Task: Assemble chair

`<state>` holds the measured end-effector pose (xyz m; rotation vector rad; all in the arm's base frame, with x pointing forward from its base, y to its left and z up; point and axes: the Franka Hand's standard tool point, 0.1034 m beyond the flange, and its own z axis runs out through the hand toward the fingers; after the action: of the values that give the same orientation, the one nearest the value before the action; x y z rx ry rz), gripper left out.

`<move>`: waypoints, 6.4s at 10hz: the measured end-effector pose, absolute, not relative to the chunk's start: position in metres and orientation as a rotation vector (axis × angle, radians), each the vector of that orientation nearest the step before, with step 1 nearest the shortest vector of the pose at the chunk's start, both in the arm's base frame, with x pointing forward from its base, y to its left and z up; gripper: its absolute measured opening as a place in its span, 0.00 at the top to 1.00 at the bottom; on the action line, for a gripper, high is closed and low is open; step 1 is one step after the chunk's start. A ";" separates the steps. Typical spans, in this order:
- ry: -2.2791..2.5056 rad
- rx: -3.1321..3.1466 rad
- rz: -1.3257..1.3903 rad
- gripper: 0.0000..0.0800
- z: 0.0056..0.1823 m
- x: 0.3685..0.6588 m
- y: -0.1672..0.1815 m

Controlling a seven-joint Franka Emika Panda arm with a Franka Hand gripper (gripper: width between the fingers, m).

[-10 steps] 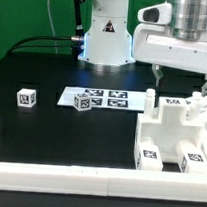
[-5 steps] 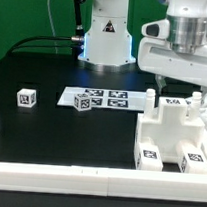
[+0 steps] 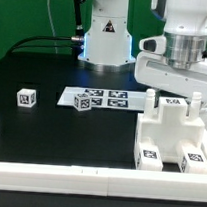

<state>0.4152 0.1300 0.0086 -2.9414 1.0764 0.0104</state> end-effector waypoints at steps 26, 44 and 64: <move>0.330 -3.050 0.132 0.64 0.139 0.508 0.031; 0.122 -3.168 0.108 0.64 0.131 0.578 0.037; 0.079 -3.190 -0.060 0.23 0.101 0.588 0.035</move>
Offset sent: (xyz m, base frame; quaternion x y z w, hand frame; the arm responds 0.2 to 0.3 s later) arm 0.0000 0.0000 0.0000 0.0000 0.0000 0.0000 1.0000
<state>0.5885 0.0354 0.1008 -3.1895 0.0787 -0.0597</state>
